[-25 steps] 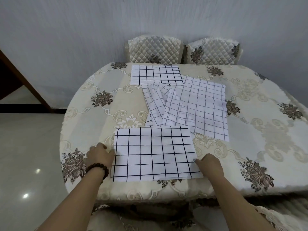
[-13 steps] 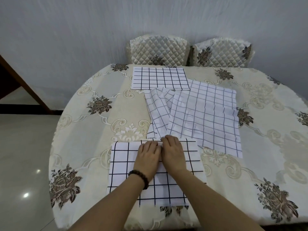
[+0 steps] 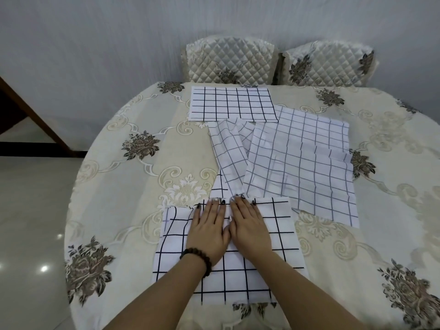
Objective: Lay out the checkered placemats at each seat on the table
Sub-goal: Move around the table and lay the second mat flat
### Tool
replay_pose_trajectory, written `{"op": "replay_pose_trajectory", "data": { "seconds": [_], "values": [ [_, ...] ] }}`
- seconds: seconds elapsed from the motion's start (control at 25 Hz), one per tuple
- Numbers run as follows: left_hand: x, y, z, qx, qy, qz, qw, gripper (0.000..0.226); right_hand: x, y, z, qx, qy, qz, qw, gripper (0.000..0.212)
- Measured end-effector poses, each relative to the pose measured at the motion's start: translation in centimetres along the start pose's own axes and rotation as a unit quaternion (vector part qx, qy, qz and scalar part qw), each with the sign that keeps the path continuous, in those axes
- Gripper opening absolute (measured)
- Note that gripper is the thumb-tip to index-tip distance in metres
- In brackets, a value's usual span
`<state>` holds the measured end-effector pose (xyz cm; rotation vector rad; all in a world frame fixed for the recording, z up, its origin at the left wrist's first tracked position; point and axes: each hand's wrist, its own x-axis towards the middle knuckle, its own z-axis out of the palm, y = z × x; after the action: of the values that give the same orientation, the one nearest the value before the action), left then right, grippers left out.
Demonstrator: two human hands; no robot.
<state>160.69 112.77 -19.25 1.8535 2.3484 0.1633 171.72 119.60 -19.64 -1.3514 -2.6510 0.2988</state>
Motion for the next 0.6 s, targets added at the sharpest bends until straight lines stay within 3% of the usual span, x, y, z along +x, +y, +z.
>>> {"op": "replay_pose_trajectory", "data": {
  "seconds": [0.24,0.6],
  "values": [
    [-0.9,-2.6,0.2,0.022,0.009,-0.05,0.998,0.071,-0.5,1.8,-0.7,-0.034,-0.074,0.007,0.997,0.069],
    [-2.0,-7.3,-1.1,0.011,0.011,-0.162,0.987,0.08,-1.8,6.9,-2.3,-0.067,-0.08,0.083,0.991,0.083]
  ]
}}
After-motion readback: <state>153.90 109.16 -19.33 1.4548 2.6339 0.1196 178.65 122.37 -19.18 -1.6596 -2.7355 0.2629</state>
